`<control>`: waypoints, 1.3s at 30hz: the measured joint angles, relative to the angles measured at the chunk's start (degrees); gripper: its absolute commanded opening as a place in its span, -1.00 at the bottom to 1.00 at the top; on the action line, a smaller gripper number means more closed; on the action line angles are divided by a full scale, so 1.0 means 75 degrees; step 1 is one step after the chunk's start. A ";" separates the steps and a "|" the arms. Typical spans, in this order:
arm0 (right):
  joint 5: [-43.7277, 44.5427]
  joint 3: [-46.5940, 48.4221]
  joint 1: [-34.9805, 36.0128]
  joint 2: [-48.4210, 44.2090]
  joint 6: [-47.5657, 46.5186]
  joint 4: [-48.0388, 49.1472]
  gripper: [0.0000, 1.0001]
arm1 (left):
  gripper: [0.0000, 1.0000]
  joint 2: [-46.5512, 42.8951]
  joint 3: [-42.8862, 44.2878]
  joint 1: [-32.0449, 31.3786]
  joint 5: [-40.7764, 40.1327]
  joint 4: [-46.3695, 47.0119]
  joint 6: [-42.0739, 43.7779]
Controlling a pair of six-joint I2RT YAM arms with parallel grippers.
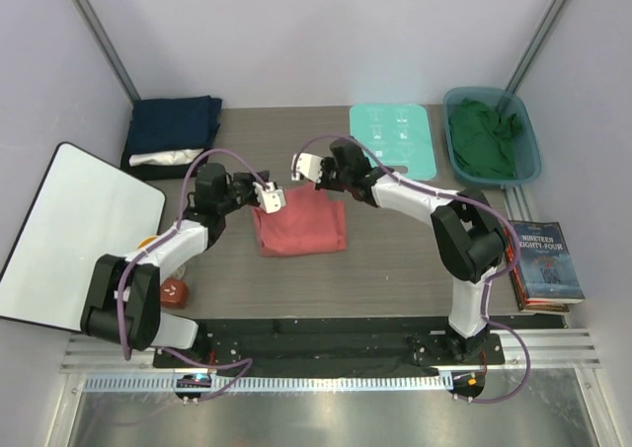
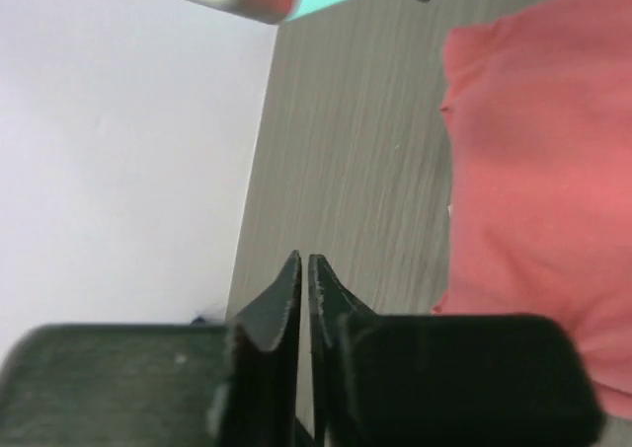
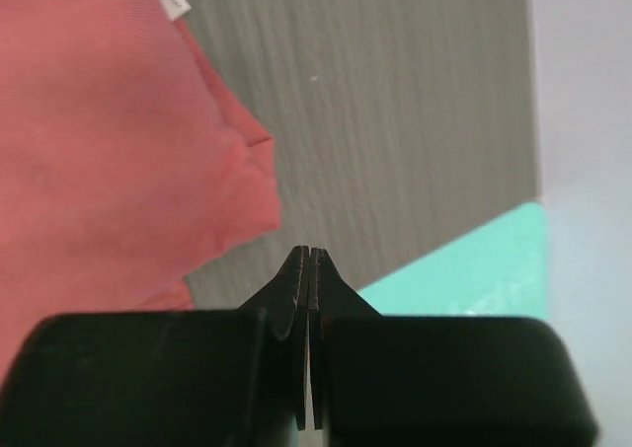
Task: Fold and stack the t-shirts
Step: Fold the tshirt
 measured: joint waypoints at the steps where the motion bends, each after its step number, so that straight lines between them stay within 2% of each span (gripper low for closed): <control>1: -0.0417 0.0216 -0.0131 0.0020 0.0198 -0.0420 -0.98 | -1.00 -0.0140 0.0187 -0.0006 0.0216 -0.0495 0.0050; 7: -0.2678 0.1996 -0.0994 0.1134 0.1192 -0.2530 -0.98 | -1.00 -0.0332 0.0452 -0.0087 0.1268 -0.2553 0.0388; 9: -0.3179 0.2439 -0.1189 0.1623 0.1419 -0.3002 -0.98 | -0.99 -0.0085 0.0603 -0.0119 0.1478 -0.3284 0.0519; 14: -0.4412 0.2964 -0.1527 0.2404 0.1853 -0.3984 -0.98 | -0.99 0.1072 0.1999 -0.0152 0.1731 -0.4876 0.0793; 21: -0.4500 0.3069 -0.1556 0.2366 0.1871 -0.4060 -0.98 | -1.00 0.1384 0.2547 -0.0152 0.1725 -0.5490 0.1087; 29: -0.4826 0.3069 -0.2130 0.1749 0.2084 -0.4135 -0.98 | -1.00 0.1469 0.3124 -0.0152 0.1676 -0.6933 0.1696; 39: -0.6158 0.3223 -0.2159 0.1434 0.2224 -0.4494 -0.98 | -1.00 0.1530 0.3159 -0.0152 0.1262 -0.7638 0.2200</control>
